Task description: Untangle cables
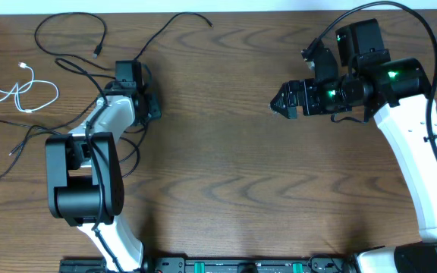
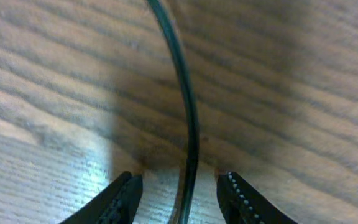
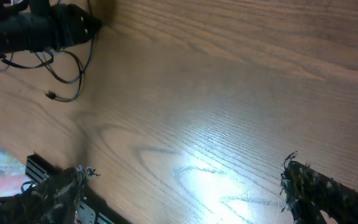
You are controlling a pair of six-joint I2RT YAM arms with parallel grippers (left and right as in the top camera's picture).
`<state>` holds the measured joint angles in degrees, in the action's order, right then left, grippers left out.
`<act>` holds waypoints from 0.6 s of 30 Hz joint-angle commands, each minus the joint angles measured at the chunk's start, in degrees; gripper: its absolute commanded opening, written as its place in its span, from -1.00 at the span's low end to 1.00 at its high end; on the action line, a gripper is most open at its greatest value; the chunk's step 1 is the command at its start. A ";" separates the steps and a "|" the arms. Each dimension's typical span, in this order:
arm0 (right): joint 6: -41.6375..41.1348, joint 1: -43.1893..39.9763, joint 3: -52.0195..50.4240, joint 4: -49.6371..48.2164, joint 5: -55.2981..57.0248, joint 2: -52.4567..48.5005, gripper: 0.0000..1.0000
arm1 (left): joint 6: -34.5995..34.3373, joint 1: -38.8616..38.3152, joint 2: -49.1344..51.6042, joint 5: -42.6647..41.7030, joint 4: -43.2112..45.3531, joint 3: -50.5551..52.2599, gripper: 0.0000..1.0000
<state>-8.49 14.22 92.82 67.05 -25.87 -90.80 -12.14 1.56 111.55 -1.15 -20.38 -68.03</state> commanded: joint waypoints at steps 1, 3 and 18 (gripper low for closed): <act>0.85 0.52 0.04 0.00 0.04 -0.33 0.99 | 0.09 0.07 1.01 0.55 -0.04 0.33 -0.16; 0.85 0.52 0.04 0.07 0.04 -0.33 0.99 | 0.09 0.07 1.01 0.55 -0.04 0.33 -0.32; 0.87 0.52 0.04 0.04 0.07 -0.33 0.99 | 0.00 0.07 1.01 0.48 -6.14 0.33 -0.85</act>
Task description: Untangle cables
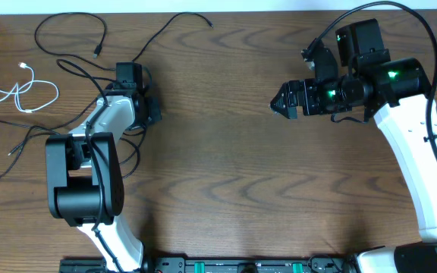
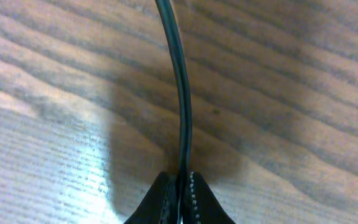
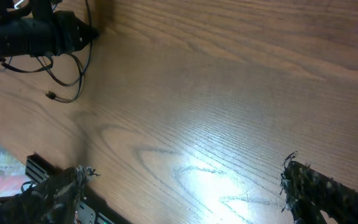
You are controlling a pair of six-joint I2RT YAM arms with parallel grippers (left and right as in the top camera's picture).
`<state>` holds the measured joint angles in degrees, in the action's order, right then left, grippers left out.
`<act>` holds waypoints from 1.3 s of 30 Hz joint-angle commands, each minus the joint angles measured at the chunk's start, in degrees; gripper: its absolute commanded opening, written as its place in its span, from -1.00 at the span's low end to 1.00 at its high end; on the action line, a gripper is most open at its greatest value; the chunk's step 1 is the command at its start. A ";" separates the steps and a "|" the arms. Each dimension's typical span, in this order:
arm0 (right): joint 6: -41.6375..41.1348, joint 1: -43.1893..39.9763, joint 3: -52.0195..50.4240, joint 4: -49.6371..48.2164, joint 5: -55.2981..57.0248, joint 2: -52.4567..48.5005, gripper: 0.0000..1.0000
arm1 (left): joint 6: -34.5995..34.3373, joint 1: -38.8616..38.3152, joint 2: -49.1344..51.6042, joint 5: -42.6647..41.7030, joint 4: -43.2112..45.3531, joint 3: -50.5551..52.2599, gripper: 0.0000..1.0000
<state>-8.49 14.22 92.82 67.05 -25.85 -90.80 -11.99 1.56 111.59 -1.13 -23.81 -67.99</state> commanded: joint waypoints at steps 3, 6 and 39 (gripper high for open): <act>0.87 0.52 0.04 -0.02 0.09 -0.33 0.99 | -2.56 0.07 0.90 0.26 -6.03 0.26 -0.85; 0.87 0.52 0.04 -0.20 0.26 -0.33 0.98 | -4.90 0.07 0.66 0.22 -8.72 0.26 -0.85; 0.87 0.52 0.04 0.11 0.87 -0.33 0.98 | -9.33 0.13 -20.35 0.13 -27.17 0.24 0.56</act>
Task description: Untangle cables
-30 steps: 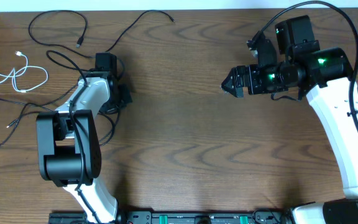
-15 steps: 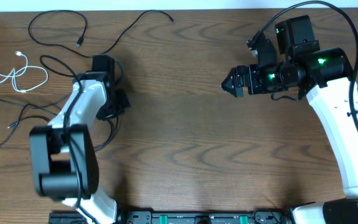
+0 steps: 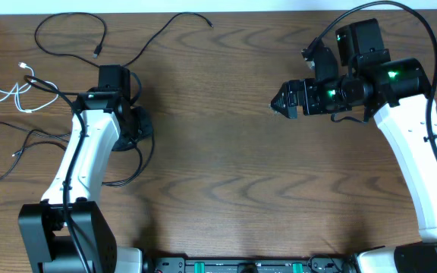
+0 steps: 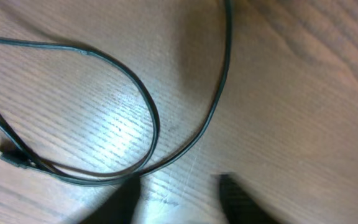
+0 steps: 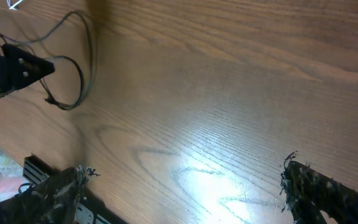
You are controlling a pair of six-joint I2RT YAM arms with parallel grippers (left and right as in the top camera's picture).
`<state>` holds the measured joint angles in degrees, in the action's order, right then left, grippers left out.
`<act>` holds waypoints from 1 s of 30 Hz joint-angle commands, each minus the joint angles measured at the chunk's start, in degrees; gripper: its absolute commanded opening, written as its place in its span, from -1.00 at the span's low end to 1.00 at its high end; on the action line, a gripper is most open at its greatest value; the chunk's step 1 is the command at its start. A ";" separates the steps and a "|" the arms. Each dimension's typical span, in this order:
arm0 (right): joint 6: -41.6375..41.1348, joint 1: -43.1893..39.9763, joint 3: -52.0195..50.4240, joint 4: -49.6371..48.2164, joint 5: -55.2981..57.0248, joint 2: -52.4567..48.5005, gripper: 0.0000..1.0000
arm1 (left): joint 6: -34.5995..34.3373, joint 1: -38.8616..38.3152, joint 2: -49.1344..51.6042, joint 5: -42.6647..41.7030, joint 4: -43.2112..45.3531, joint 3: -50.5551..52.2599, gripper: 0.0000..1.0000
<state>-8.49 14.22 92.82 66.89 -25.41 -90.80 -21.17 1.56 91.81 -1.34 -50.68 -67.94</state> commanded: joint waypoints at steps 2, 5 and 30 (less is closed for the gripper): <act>0.87 0.52 0.04 0.42 0.44 -0.33 0.98 | -0.15 0.11 -0.96 0.33 -0.39 -0.26 0.65; 0.85 0.52 0.04 0.68 0.44 -0.33 0.98 | -0.15 0.11 -2.84 0.31 -1.90 -1.97 0.74; 0.83 -0.92 0.04 6.60 12.46 11.76 0.99 | 4.61 0.07 -41.92 -15.69 -9.57 -3.02 0.97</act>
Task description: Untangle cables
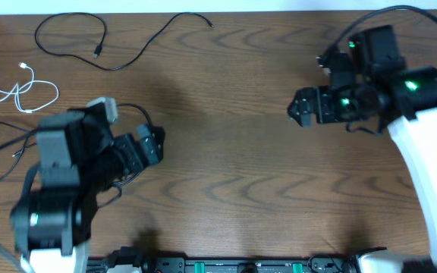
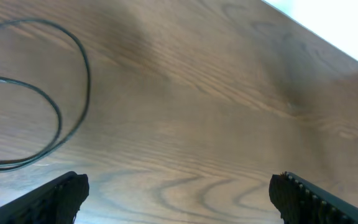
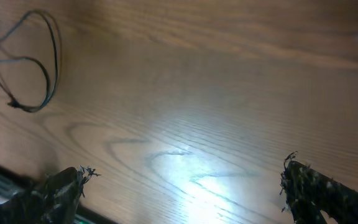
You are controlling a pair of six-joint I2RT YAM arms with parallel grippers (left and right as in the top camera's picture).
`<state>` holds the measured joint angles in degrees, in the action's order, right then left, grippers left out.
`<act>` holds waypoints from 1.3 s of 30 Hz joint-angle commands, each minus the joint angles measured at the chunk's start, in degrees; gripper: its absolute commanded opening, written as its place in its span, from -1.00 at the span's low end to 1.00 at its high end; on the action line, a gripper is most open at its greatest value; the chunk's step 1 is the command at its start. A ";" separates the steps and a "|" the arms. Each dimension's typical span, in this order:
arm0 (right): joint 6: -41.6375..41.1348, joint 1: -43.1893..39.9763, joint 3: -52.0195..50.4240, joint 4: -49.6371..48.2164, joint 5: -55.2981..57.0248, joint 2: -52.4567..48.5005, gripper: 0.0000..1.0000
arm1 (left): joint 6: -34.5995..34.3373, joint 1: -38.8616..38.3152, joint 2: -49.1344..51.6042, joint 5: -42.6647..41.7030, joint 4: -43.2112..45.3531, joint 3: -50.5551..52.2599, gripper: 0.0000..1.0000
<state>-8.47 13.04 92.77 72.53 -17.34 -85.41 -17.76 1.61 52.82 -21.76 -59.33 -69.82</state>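
Observation:
One long black cable (image 1: 152, 36) lies alone along the table's far left. A white cable (image 1: 23, 68) is coiled at the left edge. A second black cable runs under my left arm, and its loops show in the left wrist view (image 2: 84, 56) and the right wrist view (image 3: 47, 74). My left gripper (image 1: 152, 144) is raised above the table with its jaws wide open and empty, the loops off to its left. My right gripper (image 1: 298, 112) hangs open and empty over bare wood at the right.
The wooden table (image 1: 234, 182) stretches between the two arms. The left arm's body (image 1: 51, 189) covers part of the second black cable. A dark rail (image 1: 226, 265) runs along the near edge.
My left arm has moved from reaching over the black loops to low at the left, its open gripper higher and pointing right. My right arm has shifted slightly to the right.
My left gripper stood open astride a black cable, then was shut on it. Later the cable's loops lay nearer the front left, apart from the far cable, with the gripper open above them. Now the left arm is back and both grippers are empty.

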 commanded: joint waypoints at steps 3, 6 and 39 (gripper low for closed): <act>0.81 1.16 -0.44 3.04 5.44 10.67 0.99 | 1.20 0.02 -5.14 6.05 -1.77 -1.14 0.97; 0.59 2.19 -3.65 3.19 5.46 15.67 0.99 | 1.20 0.02 -5.95 6.01 -1.97 -1.14 0.97; -5.44 3.15 -40.00 -11.65 11.41 31.36 0.99 | 1.20 0.02 -5.70 6.01 -1.97 -1.14 0.98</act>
<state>-13.21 15.84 53.08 60.73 -6.55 -53.71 -17.72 1.61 47.13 -16.32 -61.30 -70.11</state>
